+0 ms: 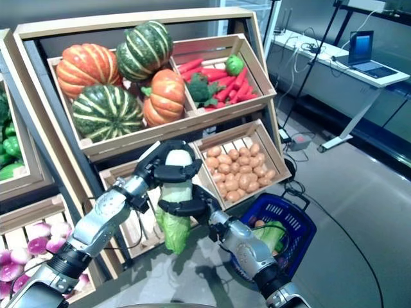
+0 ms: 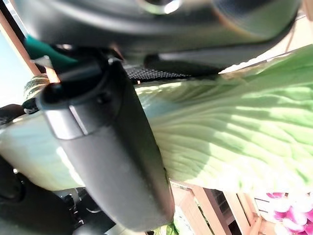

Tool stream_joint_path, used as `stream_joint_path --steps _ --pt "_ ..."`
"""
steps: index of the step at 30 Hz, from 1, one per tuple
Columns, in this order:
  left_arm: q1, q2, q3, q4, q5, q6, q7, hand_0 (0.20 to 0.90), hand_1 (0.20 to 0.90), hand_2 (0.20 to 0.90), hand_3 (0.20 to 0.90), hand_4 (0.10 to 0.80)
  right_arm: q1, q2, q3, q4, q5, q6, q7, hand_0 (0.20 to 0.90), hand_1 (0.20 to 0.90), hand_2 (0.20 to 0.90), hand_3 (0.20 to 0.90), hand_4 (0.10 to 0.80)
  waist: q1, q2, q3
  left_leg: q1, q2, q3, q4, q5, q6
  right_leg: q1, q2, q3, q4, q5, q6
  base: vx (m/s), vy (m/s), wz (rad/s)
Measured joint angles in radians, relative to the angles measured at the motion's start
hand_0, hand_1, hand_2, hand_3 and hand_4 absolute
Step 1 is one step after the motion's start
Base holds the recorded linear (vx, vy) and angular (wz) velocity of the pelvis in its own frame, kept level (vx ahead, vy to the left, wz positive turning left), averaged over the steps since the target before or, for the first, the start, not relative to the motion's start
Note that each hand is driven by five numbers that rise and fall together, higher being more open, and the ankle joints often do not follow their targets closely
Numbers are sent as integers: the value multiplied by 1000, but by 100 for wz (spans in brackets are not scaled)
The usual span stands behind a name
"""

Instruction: Put vegetables into the basket

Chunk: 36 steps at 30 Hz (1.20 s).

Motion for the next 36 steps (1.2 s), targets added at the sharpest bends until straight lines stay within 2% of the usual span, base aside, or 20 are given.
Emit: stream_joint_path --steps 12,13,15,21,25,29,33,36 --pt "0 -4 -1 0 -21 0 -7 300 300 300 300 400 0 -2 0 9 1 -15 5 300 300 300 300 400 -4 5 -12 -1 -1 -5 0 0 1 0 -1 0 0 0 1 0 0 0" --pt "0 -4 -1 0 -21 1 -7 319 319 319 319 413 1 -2 0 9 1 -16 5 300 300 300 300 400 -4 5 -13 -1 -1 -5 0 0 1 0 -1 0 0 0 1 0 0 0" --pt "1 -3 -1 -1 -21 7 -9 900 900 900 900 800 5 -6 0 9 1 -17 5 300 300 300 300 400 -5 5 -17 -2 -1 -5 0 0 1 -1 -1 0 0 0 1 0 0 0" --pt "1 -15 6 -6 -31 24 -16 900 900 900 900 800 24 -10 -5 38 39 -17 4 300 300 300 300 400 -9 4 -19 -1 -1 5 0 0 1 -3 -1 4 0 1 1 0 0 0" --pt "8 -13 14 -10 -28 23 -47 900 900 900 900 800 56 -14 -52 88 38 -12 5 300 300 300 300 400 -6 4 -21 -2 -1 8 -3 0 1 -7 -1 6 0 1 1 0 0 0" --pt "92 -10 95 -26 -18 -9 -90 900 900 900 900 800 154 -63 -119 122 37 2 5 300 300 300 300 400 -8 6 -26 -7 -1 14 -3 0 1 -17 -1 12 0 1 1 18 -15 -4" --pt "127 13 151 35 26 -55 -63 900 900 900 900 800 180 -116 -166 212 36 12 5 300 300 300 300 400 -15 6 -26 -10 1 17 -4 0 1 -16 0 14 0 1 2 -2 -16 -1" --pt "191 8 230 55 32 -96 -37 900 900 900 900 800 207 -118 -225 240 34 12 6 300 300 300 300 400 -17 11 -28 -17 2 19 -4 -1 1 -25 1 18 0 1 2 -6 -34 -5"
